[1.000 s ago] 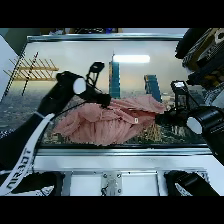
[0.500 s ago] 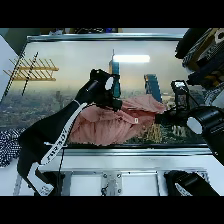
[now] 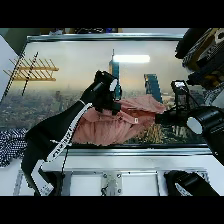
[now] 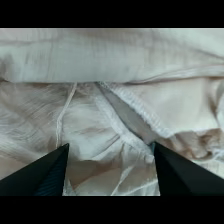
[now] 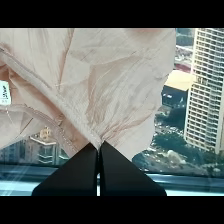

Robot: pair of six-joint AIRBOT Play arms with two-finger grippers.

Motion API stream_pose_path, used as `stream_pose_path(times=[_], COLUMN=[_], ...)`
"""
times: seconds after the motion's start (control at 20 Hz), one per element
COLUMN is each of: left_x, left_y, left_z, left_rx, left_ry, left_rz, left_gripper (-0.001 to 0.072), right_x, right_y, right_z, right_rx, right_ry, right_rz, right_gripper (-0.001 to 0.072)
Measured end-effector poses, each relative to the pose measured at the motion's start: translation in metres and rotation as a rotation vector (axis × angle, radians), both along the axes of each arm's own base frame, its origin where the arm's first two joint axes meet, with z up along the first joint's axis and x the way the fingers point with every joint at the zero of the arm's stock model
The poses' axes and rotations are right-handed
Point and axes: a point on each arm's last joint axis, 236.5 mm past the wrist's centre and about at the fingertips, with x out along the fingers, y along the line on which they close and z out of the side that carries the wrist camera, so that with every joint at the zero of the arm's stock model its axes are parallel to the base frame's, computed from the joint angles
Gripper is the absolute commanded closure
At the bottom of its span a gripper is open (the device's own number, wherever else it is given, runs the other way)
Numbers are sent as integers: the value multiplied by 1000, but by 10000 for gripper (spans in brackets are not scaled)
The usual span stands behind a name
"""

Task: Fold the clothes and pants, and hang the long-sleeved shirts on hangers.

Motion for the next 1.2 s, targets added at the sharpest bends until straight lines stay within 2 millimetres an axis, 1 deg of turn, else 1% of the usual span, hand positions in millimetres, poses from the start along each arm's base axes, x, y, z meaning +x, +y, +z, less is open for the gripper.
stream_pose_path(times=[0.15,0.2,0.25,0.3,0.4,0.5,0.6,0.65,0.7,0.75,0.8,0.9,0.95,1.05,1.1,1.15,1.2], left_x=[-9,-12,-15,-17,-19,-17,-12,-10,-7,-4,-1,-2,-4,-12,-19,-27,-35], left_y=[1,0,0,0,0,1,4,6,8,10,13,15,17,24,30,36,42], left_z=[-11,-13,-15,-14,-6,9,34,51,68,91,114,167,195,242,259,269,273], left_rx=[6,4,4,4,-7,-27,-65,-89,-115,-146,-173,-244,-280,-336,-353,-363,-365], left_ry=[36,47,55,60,49,21,-30,-61,-98,-145,-194,-297,-355,-449,-481,-500,-502], left_rz=[17,20,18,16,1,-15,-30,-37,-48,-57,-70,-101,-117,-141,-148,-155,-160], left_gripper=[162,236,498,703,702,702,702,702,702,702,702,702,702,702,702,702,702], right_x=[0,0,0,0,0,-1,0,2,6,11,18,31,36,44,46,46,45], right_y=[1,1,1,1,1,0,1,2,3,4,5,6,5,2,1,3,7], right_z=[0,0,0,0,0,0,2,7,15,27,44,82,99,131,140,145,144], right_rx=[2,2,3,3,3,2,0,-3,-5,-5,-3,-5,-11,-32,-41,-43,-37], right_ry=[1,1,1,1,2,4,-1,-13,-33,-60,-96,-158,-176,-188,-175,-146,-106], right_rz=[0,0,0,0,0,0,6,23,38,54,69,90,98,115,122,137,155], right_gripper=[703,703,703,703,703,703,703,703,704,704,704,704,704,703,704,704,704])
